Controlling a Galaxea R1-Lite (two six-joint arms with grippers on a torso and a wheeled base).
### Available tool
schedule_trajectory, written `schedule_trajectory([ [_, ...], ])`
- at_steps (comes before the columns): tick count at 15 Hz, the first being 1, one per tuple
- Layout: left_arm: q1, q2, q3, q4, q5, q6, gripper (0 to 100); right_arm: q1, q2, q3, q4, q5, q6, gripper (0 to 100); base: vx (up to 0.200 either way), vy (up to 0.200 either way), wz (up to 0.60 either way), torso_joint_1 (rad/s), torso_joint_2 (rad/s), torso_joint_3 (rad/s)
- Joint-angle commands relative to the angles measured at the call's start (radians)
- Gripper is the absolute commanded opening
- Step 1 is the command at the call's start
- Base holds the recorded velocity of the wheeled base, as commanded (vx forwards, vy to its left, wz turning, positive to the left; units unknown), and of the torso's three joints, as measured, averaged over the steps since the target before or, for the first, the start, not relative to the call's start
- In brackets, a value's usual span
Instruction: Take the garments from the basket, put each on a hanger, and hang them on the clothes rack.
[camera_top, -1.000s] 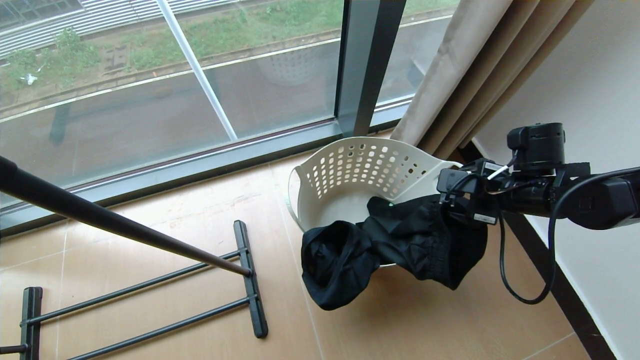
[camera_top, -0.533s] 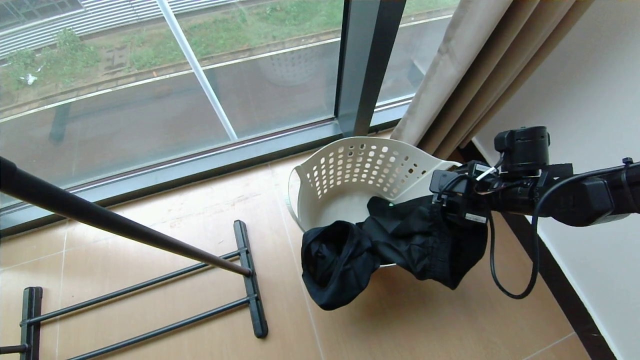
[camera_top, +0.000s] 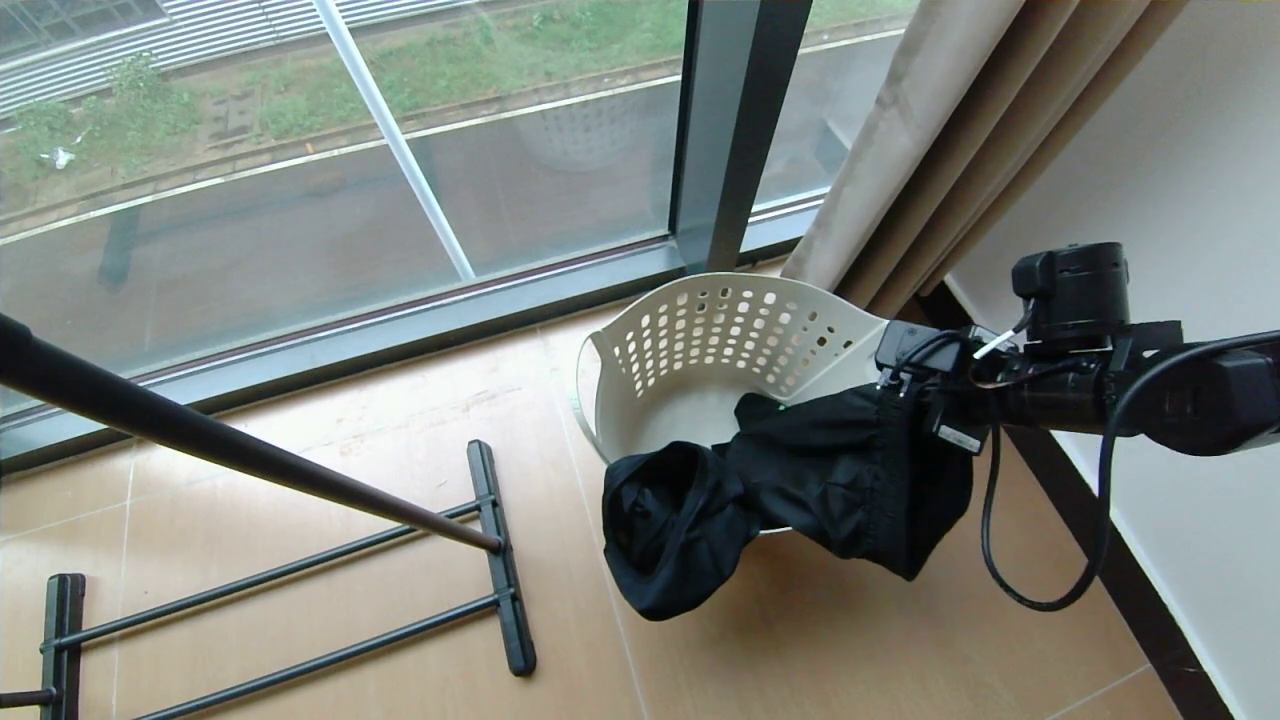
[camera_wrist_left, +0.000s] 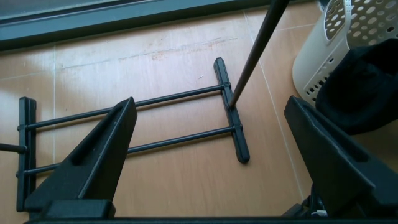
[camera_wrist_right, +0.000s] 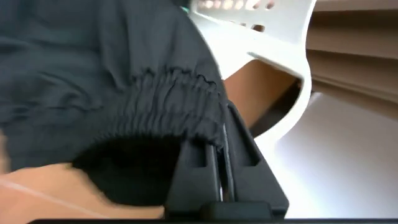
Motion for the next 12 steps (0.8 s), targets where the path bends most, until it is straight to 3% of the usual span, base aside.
schedule_trajectory([
  [1,0.000,0.001,0.000,0.000,0.000,0.000,100,0.039,-0.259,0.065,0.098,0.069,0.171,0,0.000,0.000,0.00,0.000,0.00,0.000],
  [3,0.000,0.001,0.000,0.000,0.000,0.000,100,0.119,-0.472,0.151,0.113,0.093,0.409,0,0.000,0.000,0.00,0.000,0.00,0.000],
  [8,0.000,0.001,-0.001,0.000,0.000,0.000,100,0.140,-0.753,0.396,0.099,0.090,0.529,0,0.000,0.000,0.00,0.000,0.00,0.039],
  [10,0.000,0.001,-0.001,0.000,0.000,0.000,100,0.140,-0.767,0.402,0.101,0.087,0.644,0,0.000,0.000,0.00,-0.002,0.00,0.176],
  [12,0.000,0.001,0.000,0.000,0.000,0.000,100,0.140,-0.741,0.404,0.099,0.086,0.653,0,0.000,0.000,0.00,0.002,0.00,0.198],
])
